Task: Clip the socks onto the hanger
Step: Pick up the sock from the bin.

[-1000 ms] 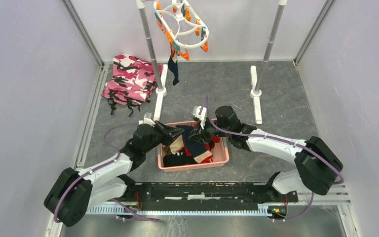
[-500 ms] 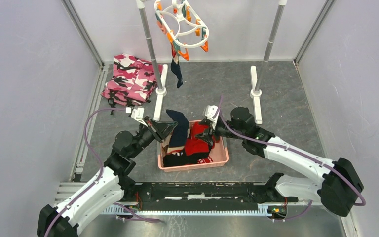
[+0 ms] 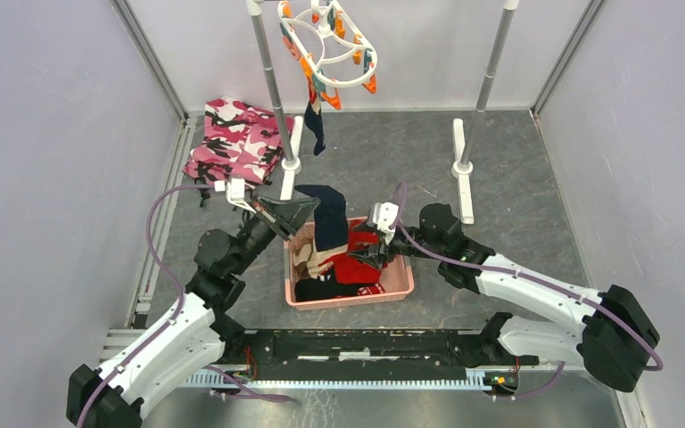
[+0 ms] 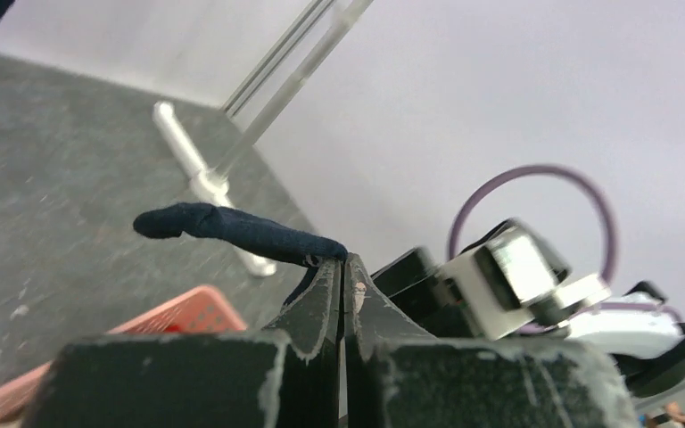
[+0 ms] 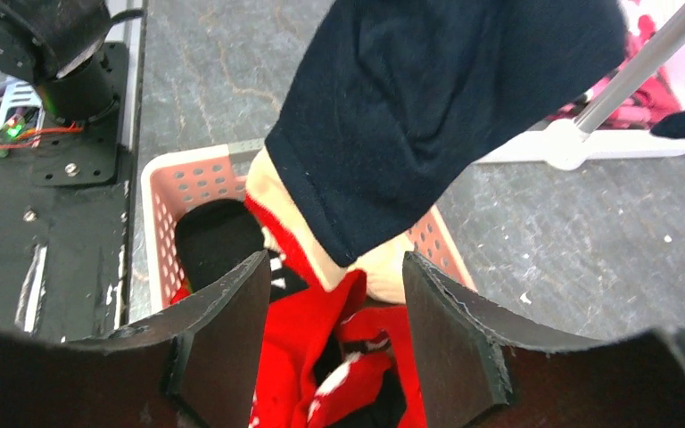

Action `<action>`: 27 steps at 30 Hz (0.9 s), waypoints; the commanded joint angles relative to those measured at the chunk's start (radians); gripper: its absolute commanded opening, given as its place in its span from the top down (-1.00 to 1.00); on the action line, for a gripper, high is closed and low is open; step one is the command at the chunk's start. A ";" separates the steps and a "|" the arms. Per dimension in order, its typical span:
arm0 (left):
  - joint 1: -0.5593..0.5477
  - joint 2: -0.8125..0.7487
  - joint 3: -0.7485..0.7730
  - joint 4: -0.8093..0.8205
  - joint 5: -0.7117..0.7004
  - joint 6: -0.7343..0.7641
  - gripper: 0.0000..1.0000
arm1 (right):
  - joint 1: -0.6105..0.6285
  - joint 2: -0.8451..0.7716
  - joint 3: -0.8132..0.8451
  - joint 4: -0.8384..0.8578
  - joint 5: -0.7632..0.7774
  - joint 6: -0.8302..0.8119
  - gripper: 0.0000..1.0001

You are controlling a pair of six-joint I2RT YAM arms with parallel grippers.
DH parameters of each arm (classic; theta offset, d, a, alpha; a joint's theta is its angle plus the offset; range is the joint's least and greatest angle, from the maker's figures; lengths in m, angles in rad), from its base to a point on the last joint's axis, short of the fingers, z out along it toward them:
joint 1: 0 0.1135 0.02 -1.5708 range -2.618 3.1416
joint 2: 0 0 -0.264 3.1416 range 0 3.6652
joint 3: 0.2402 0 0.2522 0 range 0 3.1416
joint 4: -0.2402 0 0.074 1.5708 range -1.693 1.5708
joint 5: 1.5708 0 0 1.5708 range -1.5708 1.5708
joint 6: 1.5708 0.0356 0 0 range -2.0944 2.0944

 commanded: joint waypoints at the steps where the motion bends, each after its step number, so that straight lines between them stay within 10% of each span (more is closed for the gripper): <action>1: -0.004 0.028 0.101 0.122 -0.010 -0.104 0.96 | 0.006 0.023 -0.019 0.212 0.044 0.026 -0.25; 7: -0.004 0.094 0.164 0.169 0.006 -0.128 0.96 | 0.055 0.166 0.082 0.266 -0.029 0.082 -0.16; 15: -0.002 0.114 0.203 0.118 -0.053 -0.073 0.96 | 0.077 0.125 0.023 0.376 -0.029 0.183 0.83; 24: 0.005 0.131 0.179 0.042 -0.120 -0.024 0.95 | 0.077 0.033 -0.017 0.394 -0.021 0.241 1.00; 27: 0.009 0.136 0.175 -0.030 -0.161 0.030 0.57 | 0.076 -0.011 -0.036 0.404 -0.008 0.259 1.00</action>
